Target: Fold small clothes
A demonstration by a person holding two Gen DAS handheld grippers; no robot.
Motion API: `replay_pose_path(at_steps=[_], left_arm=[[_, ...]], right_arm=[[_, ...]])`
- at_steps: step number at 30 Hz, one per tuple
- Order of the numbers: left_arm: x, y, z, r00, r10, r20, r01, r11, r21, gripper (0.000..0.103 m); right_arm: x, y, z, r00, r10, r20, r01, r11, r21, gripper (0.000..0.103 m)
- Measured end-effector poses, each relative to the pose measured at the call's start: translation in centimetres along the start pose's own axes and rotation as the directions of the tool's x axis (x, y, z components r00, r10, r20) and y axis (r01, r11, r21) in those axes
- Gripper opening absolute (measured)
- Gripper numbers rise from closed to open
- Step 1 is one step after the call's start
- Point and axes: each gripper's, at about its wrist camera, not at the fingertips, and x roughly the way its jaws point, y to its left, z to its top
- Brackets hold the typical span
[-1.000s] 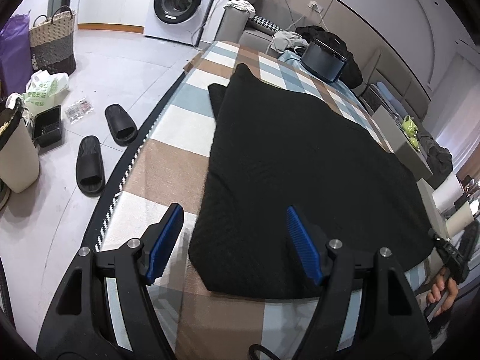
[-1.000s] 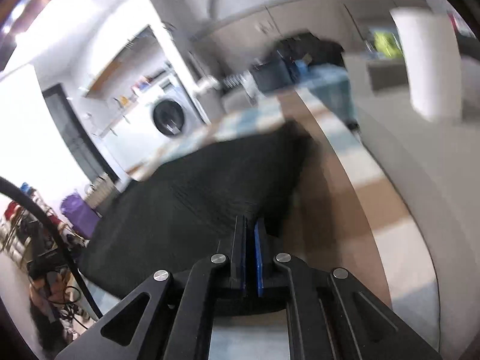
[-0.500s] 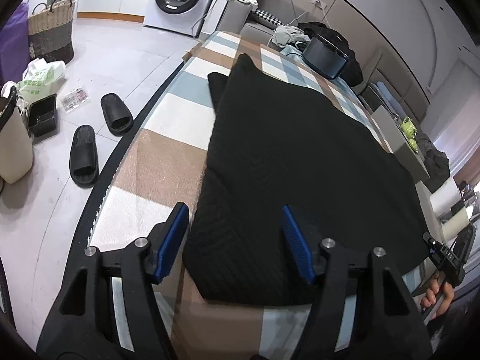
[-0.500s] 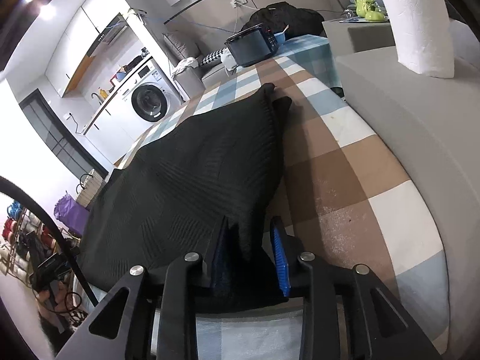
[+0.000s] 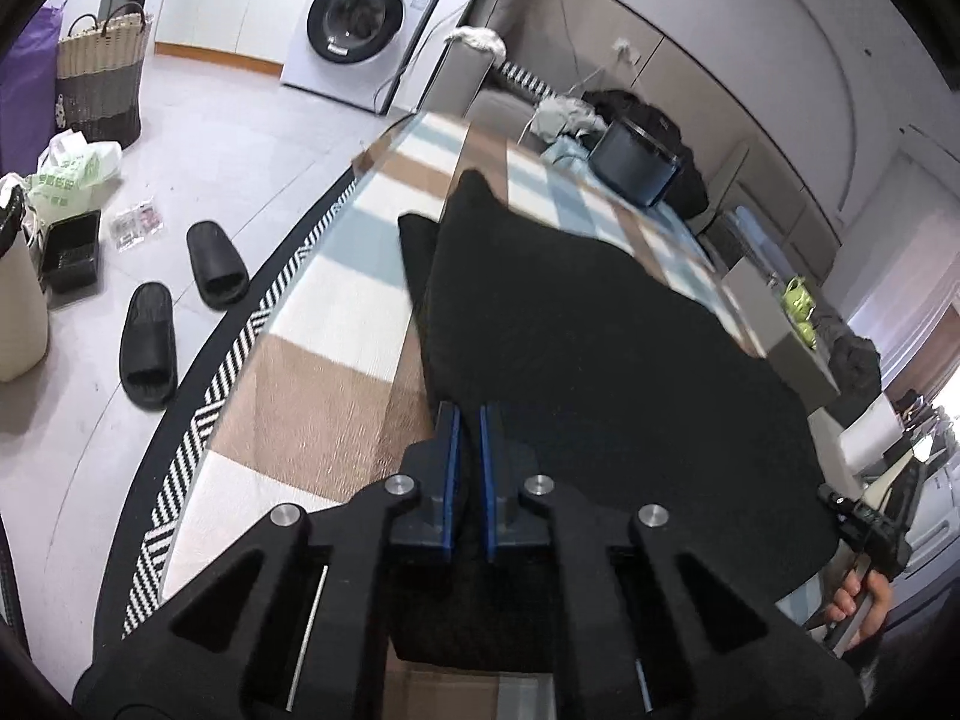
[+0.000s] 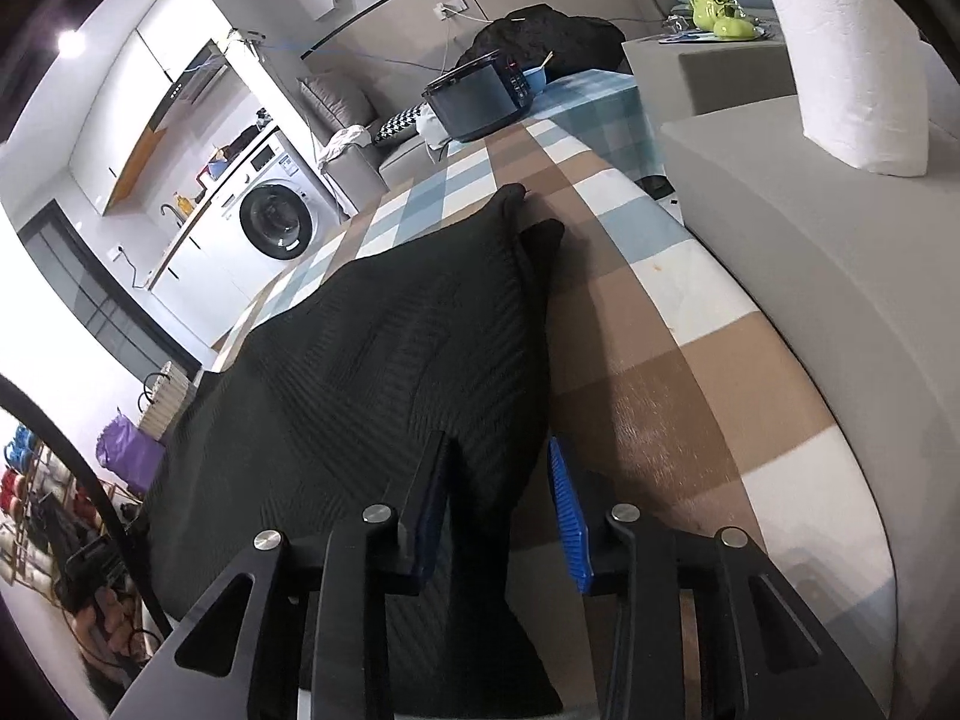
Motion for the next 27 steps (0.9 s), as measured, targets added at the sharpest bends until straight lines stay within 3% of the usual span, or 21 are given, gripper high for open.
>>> replay_pose_path(at_steps=[2, 6, 9, 11, 13, 17, 27], left_arm=[[-0.7, -0.3, 0.1, 1.000, -0.006, 0.028, 0.006, 1.000, 0.007, 0.003], [-2.3, -1.0, 0.4, 0.997, -0.024, 0.079, 0.022, 0.999, 0.025, 0.003], [-4.0, -1.2, 0.1, 0.993, -0.042, 0.107, 0.038, 0.999, 0.034, 0.002], [-5.2, -1.1, -0.7, 0.992, -0.035, 0.122, 0.029, 0.998, 0.051, 0.002], [-5.9, -0.4, -1.8, 0.994, -0.030, 0.107, 0.025, 0.998, 0.050, 0.002], [-5.9, 1.3, -3.5, 0.998, -0.024, 0.058, 0.022, 0.999, 0.040, 0.003], [-5.8, 1.5, -4.6, 1.000, -0.012, 0.024, 0.010, 0.996, 0.084, 0.003]], right_arm=[[0.0, 0.5, -0.1, 1.000, -0.007, 0.012, 0.007, 1.000, -0.030, 0.011], [-2.0, 1.7, -0.2, 0.988, 0.066, 0.137, -0.053, 0.994, -0.096, 0.008], [-4.5, 2.0, -0.4, 0.953, 0.170, 0.250, -0.139, 0.981, -0.134, 0.007], [-5.6, 2.0, -0.7, 0.942, 0.198, 0.272, -0.163, 0.976, -0.148, 0.007], [-5.9, 1.3, -1.4, 0.951, 0.172, 0.257, -0.141, 0.981, -0.135, 0.007], [-4.2, -0.5, -2.1, 0.984, 0.098, 0.148, -0.086, 0.993, -0.085, 0.007], [-3.0, -1.3, -2.2, 0.996, 0.063, 0.067, -0.058, 0.996, -0.064, 0.011]])
